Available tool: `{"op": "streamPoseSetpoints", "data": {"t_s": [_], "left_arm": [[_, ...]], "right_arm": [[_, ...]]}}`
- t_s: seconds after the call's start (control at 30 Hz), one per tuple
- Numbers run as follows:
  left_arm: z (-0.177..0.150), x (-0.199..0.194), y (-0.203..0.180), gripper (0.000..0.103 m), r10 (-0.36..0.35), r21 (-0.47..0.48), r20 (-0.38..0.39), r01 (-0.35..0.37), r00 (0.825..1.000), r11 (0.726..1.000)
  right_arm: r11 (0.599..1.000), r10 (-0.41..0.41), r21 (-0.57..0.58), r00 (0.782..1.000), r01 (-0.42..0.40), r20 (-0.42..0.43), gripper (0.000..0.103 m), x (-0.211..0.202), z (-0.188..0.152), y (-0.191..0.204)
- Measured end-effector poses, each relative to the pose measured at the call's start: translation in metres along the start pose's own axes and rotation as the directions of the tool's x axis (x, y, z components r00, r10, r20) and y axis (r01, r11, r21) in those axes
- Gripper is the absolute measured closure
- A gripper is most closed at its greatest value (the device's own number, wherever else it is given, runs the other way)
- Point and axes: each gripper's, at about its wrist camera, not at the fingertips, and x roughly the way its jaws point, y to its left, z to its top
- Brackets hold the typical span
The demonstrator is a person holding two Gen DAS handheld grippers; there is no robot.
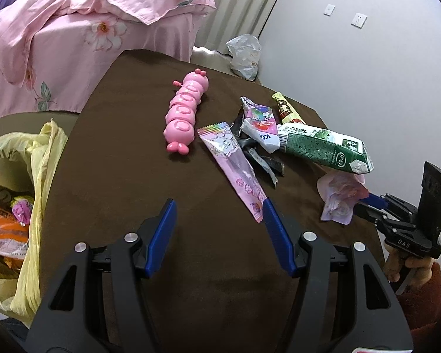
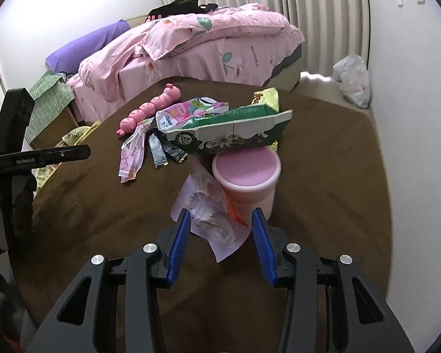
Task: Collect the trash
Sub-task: 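Grasp the small white wrapper with the right tool while the left tool grasps the pink candy wrapper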
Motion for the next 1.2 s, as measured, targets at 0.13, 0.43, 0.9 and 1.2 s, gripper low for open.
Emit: {"op": "streamPoseSetpoints", "data": {"t_s": [0.13, 0.43, 0.9, 1.2], "left_arm": [[0.012, 0.013, -0.009, 0.045, -0.004, 0.019, -0.007, 0.004, 1.0, 1.0], [0.033, 0.061, -0.018, 0.046, 0.097, -0.038, -0.06, -0.099, 0.994, 0.994], [0.008, 0.04, -0.02, 0.088, 0.089, 0.105, -0.104, -0.078, 0.991, 0.991], [-0.014, 0.004, -0.005, 0.086, 0.017, 0.147, -0.136, 0.003, 0.991, 0.989]], "right_arm": [[0.999, 0.042, 0.0, 0.999, -0.042, 0.0, 0.07, 0.004, -0.001, 0.006], [0.998, 0.062, -0.02, 0.998, -0.063, -0.018, 0.096, -0.001, -0.016, 0.018], [0.997, 0.074, -0.016, 0.997, -0.074, 0.002, 0.096, -0.004, -0.017, 0.03], [0.993, 0.117, -0.01, 0.993, -0.117, 0.019, 0.096, -0.007, -0.017, 0.04]]}}
